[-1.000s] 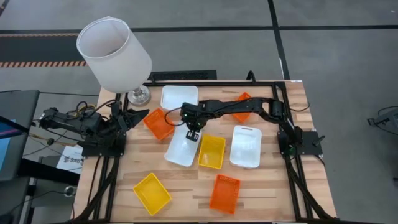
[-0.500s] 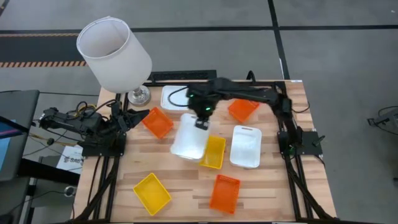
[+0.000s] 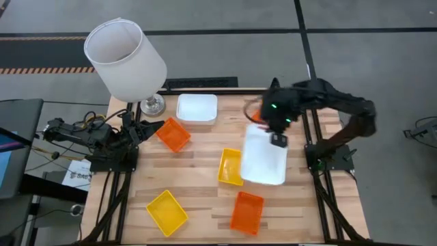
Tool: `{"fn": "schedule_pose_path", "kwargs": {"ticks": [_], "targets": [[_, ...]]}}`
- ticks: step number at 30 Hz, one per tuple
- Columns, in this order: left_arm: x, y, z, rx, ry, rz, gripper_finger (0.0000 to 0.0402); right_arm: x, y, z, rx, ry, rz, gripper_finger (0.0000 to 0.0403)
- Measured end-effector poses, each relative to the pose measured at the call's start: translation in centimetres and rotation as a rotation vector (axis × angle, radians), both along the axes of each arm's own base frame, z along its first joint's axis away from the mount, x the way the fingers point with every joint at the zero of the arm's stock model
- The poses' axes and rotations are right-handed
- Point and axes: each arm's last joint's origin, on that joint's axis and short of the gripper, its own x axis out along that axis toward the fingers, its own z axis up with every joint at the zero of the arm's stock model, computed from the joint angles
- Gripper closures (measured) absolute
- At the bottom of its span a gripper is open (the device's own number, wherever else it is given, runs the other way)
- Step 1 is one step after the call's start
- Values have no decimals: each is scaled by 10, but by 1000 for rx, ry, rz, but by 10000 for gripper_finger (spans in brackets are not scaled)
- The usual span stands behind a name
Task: Stack baskets by color
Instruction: Stack the bottom left white bin on the bottom right white bin
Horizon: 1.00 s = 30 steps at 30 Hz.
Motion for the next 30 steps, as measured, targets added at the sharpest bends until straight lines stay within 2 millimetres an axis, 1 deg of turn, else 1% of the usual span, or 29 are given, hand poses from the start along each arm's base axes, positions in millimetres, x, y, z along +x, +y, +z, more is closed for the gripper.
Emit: {"fn": "schedule_pose_path", "kwargs": {"ticks": [2,6,10,13,15,20,23,30], "targets": [[0,0,0,0,1,4,155,-17,1,-17,-7,-7,-15,402],[0,1,0,-2,2,22,155,-42,-2,-54,-29,-56,-25,403],[0,1,0,-8,4,45,155,-51,-10,-94,-7,-105,-32,403],[0,1,-1,-9,6,49,155,-58,-14,-119,1,-78,-23,403],[0,1,-1,-9,6,50,155,-61,-18,-132,21,-57,-7,403],[0,1,-2,-8,18,51,155,-65,-29,-151,30,-47,10,403],[0,1,-2,-9,18,56,155,-62,-36,-154,47,-80,20,403],[0,2,-2,-10,19,64,155,-57,-50,-163,61,-62,24,403]]}}
